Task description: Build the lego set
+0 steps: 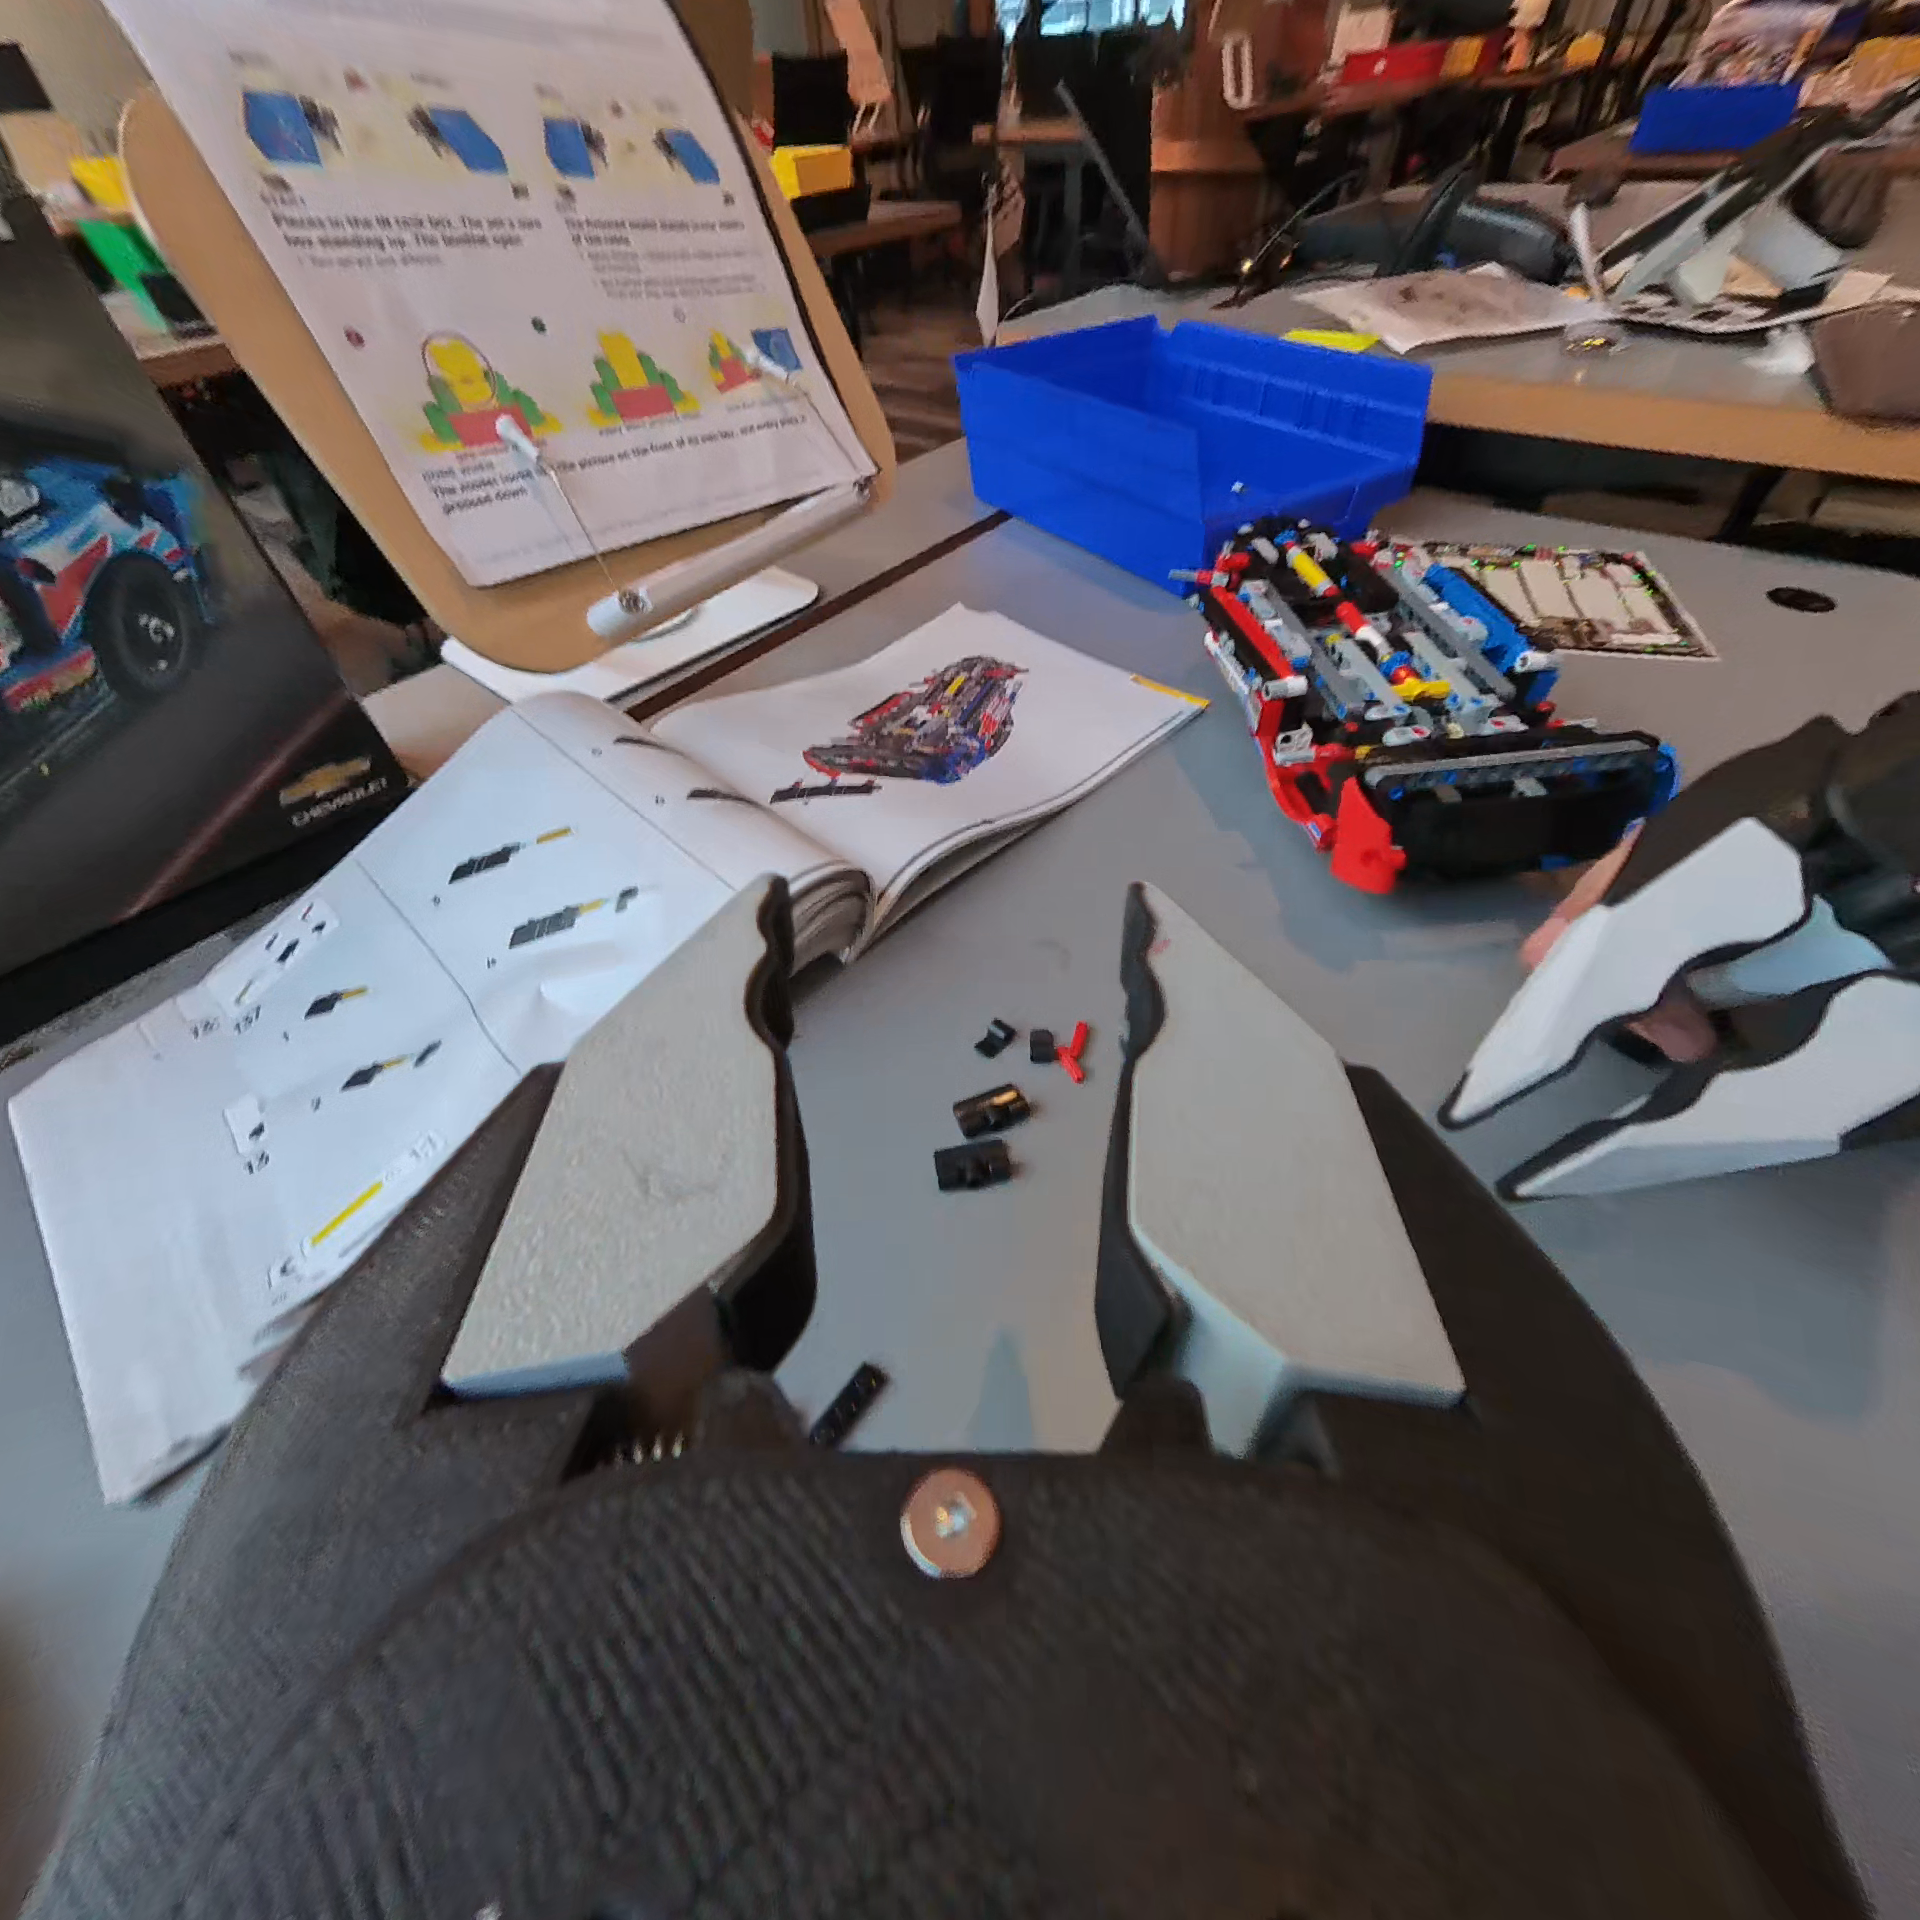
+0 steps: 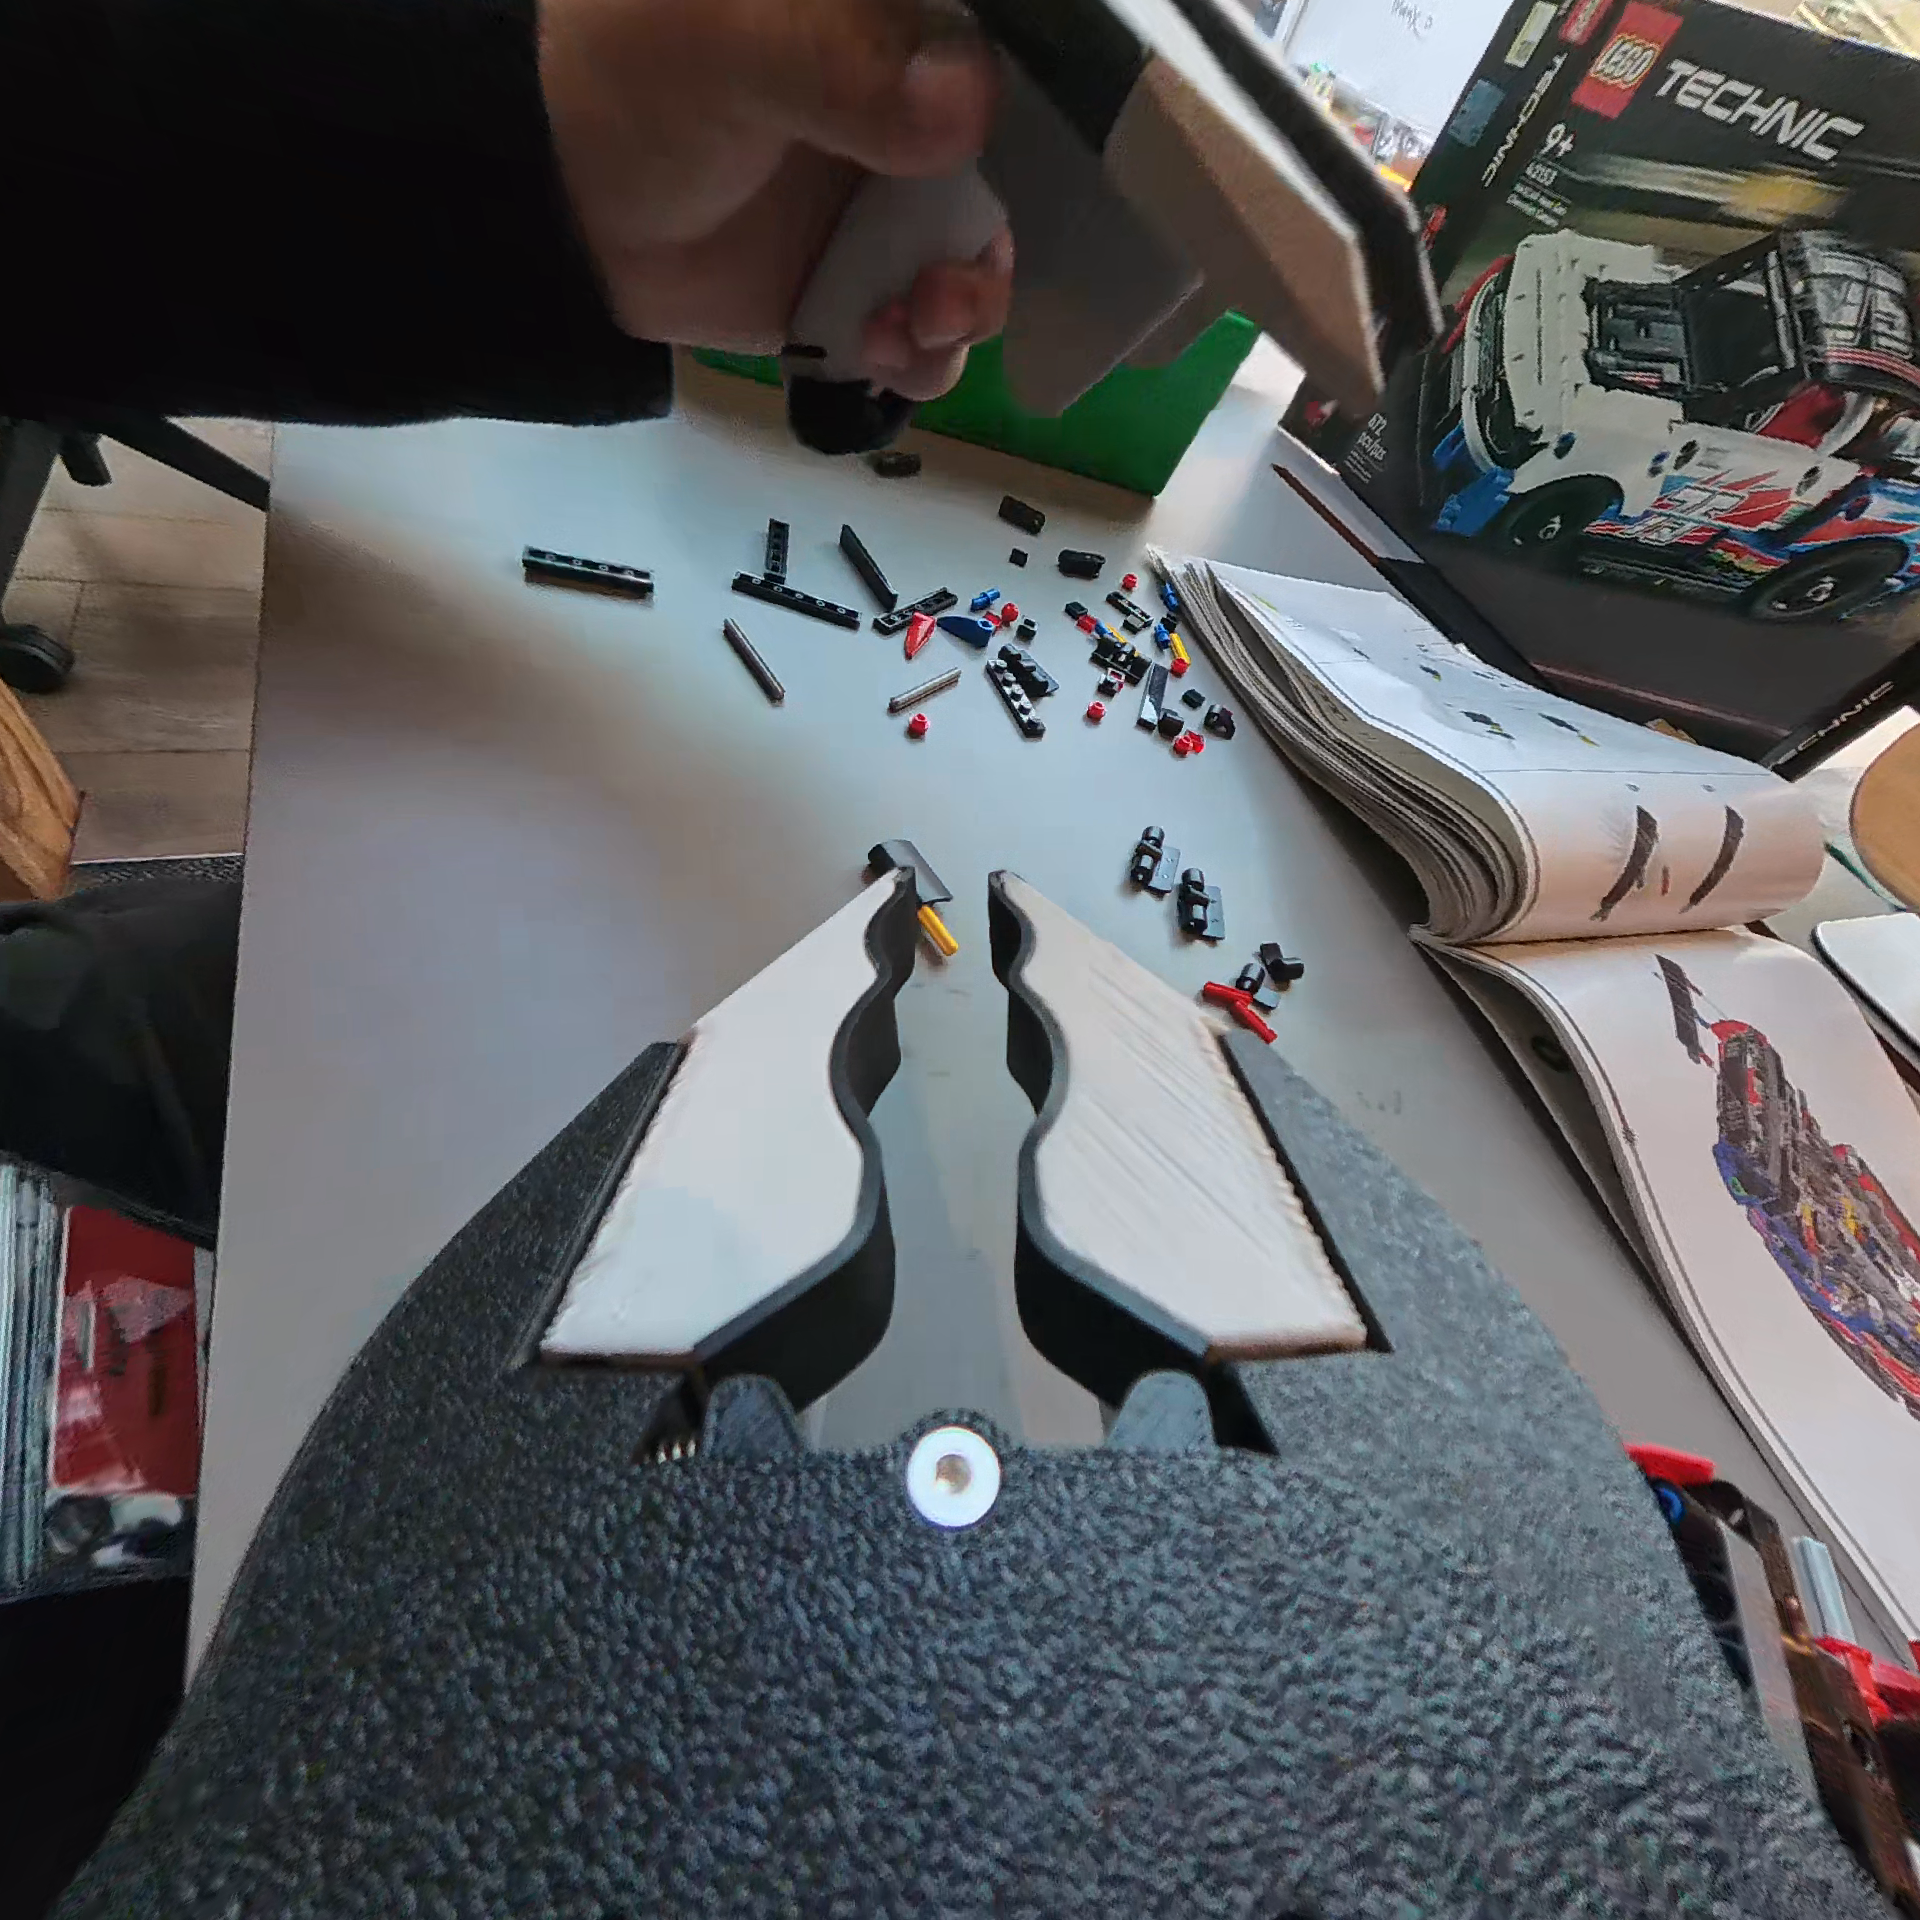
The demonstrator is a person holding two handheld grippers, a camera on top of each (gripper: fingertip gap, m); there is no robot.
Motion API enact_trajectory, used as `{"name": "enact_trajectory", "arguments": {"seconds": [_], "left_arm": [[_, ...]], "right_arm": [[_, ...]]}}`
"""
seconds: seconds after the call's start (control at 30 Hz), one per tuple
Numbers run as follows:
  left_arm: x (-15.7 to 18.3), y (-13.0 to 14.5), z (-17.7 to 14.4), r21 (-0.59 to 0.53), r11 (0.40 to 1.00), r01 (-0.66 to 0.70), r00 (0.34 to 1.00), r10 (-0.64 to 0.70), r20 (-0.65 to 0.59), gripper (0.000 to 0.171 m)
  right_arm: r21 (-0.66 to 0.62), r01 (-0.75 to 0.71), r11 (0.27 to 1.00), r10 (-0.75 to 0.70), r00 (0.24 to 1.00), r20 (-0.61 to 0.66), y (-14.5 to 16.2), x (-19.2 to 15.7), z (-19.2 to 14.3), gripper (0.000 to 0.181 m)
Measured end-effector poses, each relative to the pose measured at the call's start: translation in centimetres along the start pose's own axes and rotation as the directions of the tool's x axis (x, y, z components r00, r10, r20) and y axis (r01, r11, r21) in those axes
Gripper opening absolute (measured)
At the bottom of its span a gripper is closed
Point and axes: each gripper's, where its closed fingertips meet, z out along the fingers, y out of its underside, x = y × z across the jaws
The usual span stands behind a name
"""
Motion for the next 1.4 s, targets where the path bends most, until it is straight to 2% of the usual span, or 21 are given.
{"name": "enact_trajectory", "arguments": {"seconds": [0.13, 0.3, 0.4, 0.5, 0.57, 0.63, 0.73, 0.8, 0.9, 1.07, 1.1, 1.17, 1.27, 1.4], "left_arm": [[-1.0, -0.5, 1.6, 0.000, 0.996, -0.084, 0.996, 0.084, -0.034, 0.067], [-1.5, 1.3, 3.3, -0.052, 0.983, -0.178, 0.976, 0.169, -0.135, 0.066], [-1.8, 2.2, 3.7, -0.073, 0.979, -0.189, 0.968, 0.173, -0.181, 0.066], [-1.6, 2.3, 3.3, -0.036, 0.978, -0.204, 0.959, 0.192, -0.207, 0.061], [-1.0, 2.6, 2.7, -0.067, 0.976, -0.208, 0.953, 0.187, -0.238, 0.062], [-0.8, 2.0, 2.3, -0.014, 0.981, -0.196, 0.957, 0.188, -0.220, 0.052], [-0.6, 2.1, 2.4, -0.041, 0.982, -0.183, 0.963, 0.170, -0.210, 0.059], [-0.3, 2.2, 2.5, -0.034, 0.984, -0.173, 0.966, 0.163, -0.203, 0.058], [0.0, 3.2, 3.0, -0.085, 0.985, -0.152, 0.968, 0.131, -0.212, 0.058], [0.0, 4.2, 3.3, -0.131, 0.975, -0.178, 0.967, 0.149, -0.206, 0.049], [0.2, 4.5, 3.2, -0.148, 0.973, -0.175, 0.965, 0.139, -0.224, 0.044], [1.1, 5.8, 2.8, -0.203, 0.960, -0.195, 0.943, 0.126, -0.307, 0.025], [2.4, 8.9, 1.8, -0.360, 0.900, -0.247, 0.901, 0.076, -0.427, 0.026], [3.5, 10.5, 1.4, -0.409, 0.859, -0.309, 0.876, 0.089, -0.475, 0.025]], "right_arm": [[0.021, 0.013, 1.000, -0.013, 1.000, -0.002, -0.6, -0.1, 0.7, 0.013], [0.060, -0.030, 0.998, 0.028, 0.999, 0.038, -1.8, -0.1, 2.4, 0.013], [0.072, -0.070, 0.995, 0.066, 0.996, 0.062, -2.2, 0.3, 3.3, 0.013], [0.074, -0.108, 0.991, 0.102, 0.992, 0.079, -2.3, 0.8, 3.8, 0.013], [0.086, -0.134, 0.987, 0.126, 0.988, 0.085, -2.4, 1.2, 3.8, 0.013], [0.106, -0.156, 0.982, 0.147, 0.985, 0.089, -2.6, 1.5, 3.7, 0.012], [0.113, -0.172, 0.979, 0.161, 0.982, 0.097, -2.7, 1.7, 3.8, 0.011], [0.112, -0.171, 0.979, 0.160, 0.982, 0.103, -2.8, 1.6, 4.0, 0.011], [0.114, -0.167, 0.979, 0.155, 0.982, 0.105, -2.9, 1.5, 4.1, 0.011], [0.132, -0.186, 0.974, 0.175, 0.980, 0.089, -3.0, 1.9, 3.7, 0.011], [0.129, -0.194, 0.973, 0.184, 0.979, 0.084, -2.9, 2.0, 3.6, 0.011], [0.109, -0.200, 0.974, 0.193, 0.978, 0.074, -2.5, 2.1, 3.3, 0.011], [0.039, -0.197, 0.980, 0.194, 0.979, 0.068, -1.4, 1.5, 2.8, 0.012], [-0.055, -0.182, 0.982, 0.183, 0.983, 0.009, 0.2, 1.3, 2.3, 0.014]]}}
